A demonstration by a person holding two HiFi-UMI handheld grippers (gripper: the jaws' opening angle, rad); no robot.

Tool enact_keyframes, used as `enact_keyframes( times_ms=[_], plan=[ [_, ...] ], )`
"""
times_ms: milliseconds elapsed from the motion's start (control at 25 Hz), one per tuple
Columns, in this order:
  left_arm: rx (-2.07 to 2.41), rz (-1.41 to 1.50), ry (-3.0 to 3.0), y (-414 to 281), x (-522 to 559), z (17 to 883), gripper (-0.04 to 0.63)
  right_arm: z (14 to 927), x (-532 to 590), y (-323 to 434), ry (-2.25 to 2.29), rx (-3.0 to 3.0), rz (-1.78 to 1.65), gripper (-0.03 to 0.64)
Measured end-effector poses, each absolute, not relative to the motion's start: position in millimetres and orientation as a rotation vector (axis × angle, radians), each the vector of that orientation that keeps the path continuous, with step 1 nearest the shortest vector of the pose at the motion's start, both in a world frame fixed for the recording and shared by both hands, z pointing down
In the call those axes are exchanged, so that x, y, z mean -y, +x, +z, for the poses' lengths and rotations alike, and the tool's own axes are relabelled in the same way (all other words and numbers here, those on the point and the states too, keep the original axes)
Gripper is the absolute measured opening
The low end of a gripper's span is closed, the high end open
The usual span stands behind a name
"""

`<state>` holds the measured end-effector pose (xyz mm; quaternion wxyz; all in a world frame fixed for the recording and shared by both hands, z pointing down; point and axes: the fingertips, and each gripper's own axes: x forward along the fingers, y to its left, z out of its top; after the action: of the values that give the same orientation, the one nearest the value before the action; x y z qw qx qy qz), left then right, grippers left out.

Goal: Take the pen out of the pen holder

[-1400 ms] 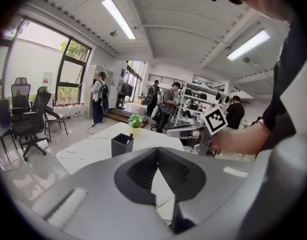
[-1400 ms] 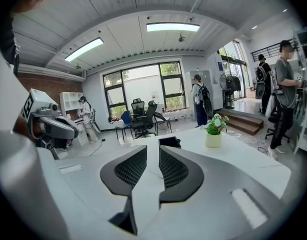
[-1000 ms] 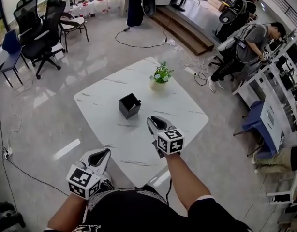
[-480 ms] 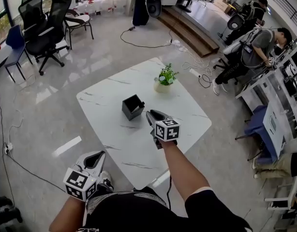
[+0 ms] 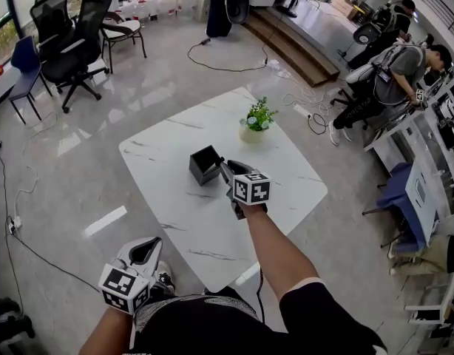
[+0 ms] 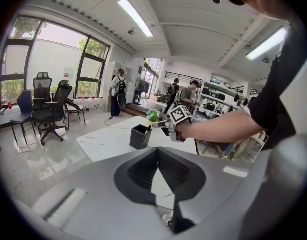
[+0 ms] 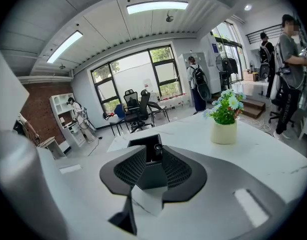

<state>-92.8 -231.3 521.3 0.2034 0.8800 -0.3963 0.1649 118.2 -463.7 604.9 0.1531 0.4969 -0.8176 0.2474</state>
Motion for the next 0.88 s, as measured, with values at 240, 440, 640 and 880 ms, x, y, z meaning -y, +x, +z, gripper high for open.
enact_keyframes(
  times_ms=[240,440,640,880],
  plan=[
    [1.114,0.476,2.437,-98.0,228.3,523.1,0.057,612.4,476.2,112.6,1.395,2.322,0.704,0.084],
    [1.129,0.485,2.415,-101.3,232.2,525.5,0.057,619.7,484.8,108.2,1.369,2.319,0.702,0.084],
    [1.132,0.485,2.408,-102.9,234.9,525.0,0.057,623.1,489.9,105.9,1.364,2.301,0.685,0.084],
    [1.130,0.483,2.405,-105.5,235.9,530.6,0.057,619.7,489.3,96.7,1.366,2.301,0.612,0.084]
  ],
)
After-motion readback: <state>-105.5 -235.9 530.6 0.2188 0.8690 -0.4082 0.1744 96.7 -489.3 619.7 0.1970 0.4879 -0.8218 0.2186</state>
